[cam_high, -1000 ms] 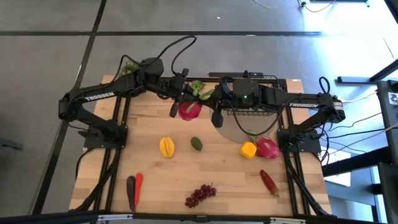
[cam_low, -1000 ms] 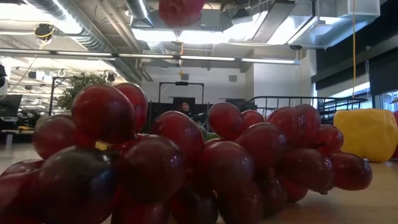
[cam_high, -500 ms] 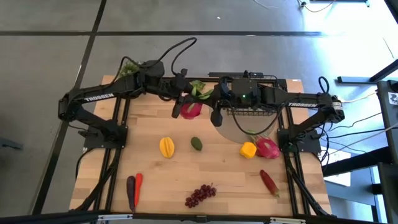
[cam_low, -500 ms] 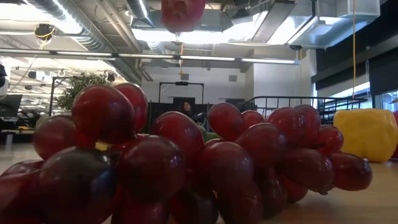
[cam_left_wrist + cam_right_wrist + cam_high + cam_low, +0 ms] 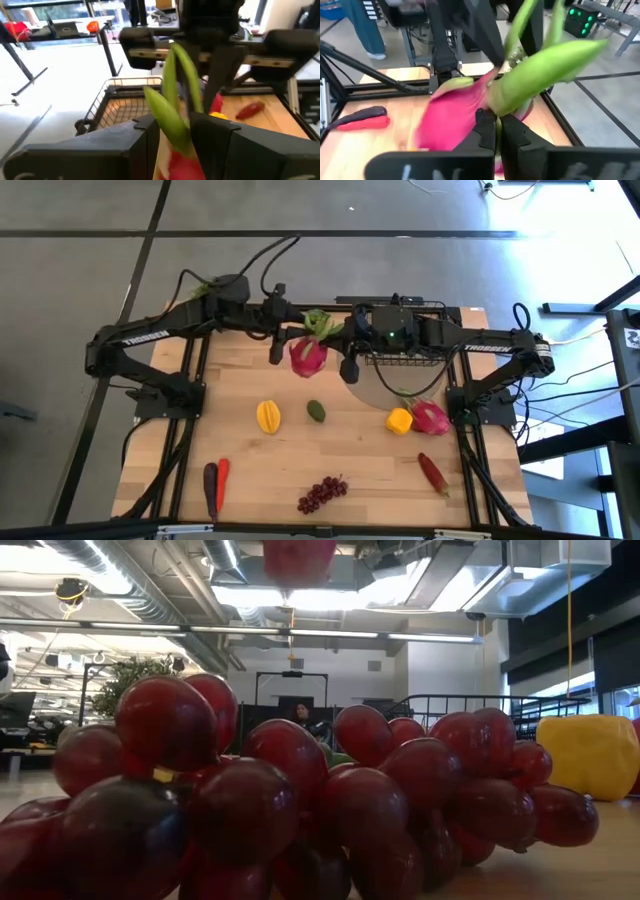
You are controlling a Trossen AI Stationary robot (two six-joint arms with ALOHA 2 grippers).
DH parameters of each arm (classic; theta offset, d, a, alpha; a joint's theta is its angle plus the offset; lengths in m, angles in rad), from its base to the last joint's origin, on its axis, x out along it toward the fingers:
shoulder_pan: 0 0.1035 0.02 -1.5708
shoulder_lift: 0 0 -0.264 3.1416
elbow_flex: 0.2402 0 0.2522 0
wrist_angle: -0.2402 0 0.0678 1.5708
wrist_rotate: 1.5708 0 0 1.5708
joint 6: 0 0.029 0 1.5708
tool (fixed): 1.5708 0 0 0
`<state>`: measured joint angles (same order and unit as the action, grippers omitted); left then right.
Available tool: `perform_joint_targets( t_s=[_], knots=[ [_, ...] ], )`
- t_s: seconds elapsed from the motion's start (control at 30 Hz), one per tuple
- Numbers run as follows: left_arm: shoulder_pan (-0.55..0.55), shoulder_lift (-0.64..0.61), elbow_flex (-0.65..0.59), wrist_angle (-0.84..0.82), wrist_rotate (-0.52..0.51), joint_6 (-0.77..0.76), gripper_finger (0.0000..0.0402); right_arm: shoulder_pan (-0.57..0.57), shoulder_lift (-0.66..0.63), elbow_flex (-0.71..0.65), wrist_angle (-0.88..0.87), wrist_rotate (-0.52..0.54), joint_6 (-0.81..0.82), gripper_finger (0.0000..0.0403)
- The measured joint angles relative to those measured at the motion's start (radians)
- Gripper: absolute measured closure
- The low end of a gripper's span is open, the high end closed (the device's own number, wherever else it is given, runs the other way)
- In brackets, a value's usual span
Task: Build produce basket
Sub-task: Put the left dragon fruit into the wire basket
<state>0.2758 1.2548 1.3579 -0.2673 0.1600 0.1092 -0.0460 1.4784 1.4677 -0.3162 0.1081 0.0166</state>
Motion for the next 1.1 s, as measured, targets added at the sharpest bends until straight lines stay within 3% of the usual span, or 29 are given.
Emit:
perform_joint_targets(
  t_s=[0.2,0.47,0.8,1.1],
  knots=[
    [0.001,-0.031,0.002,-0.004,-0.004,0.015,0.0307,0.000,-0.001,0.000,0.002,0.000,0.000,0.0402],
    [0.001,-0.079,0.003,-0.057,-0.156,0.101,0.0307,0.000,-0.005,0.000,-0.003,0.007,0.000,0.0402],
    [0.001,-0.127,0.003,-0.165,-0.204,0.085,0.0307,-0.003,-0.086,0.053,-0.210,0.252,-0.022,0.0402],
    [0.001,-0.124,0.002,-0.266,-0.204,0.076,0.0307,-0.003,-0.197,0.055,-0.476,0.493,0.090,0.0403]
  ],
)
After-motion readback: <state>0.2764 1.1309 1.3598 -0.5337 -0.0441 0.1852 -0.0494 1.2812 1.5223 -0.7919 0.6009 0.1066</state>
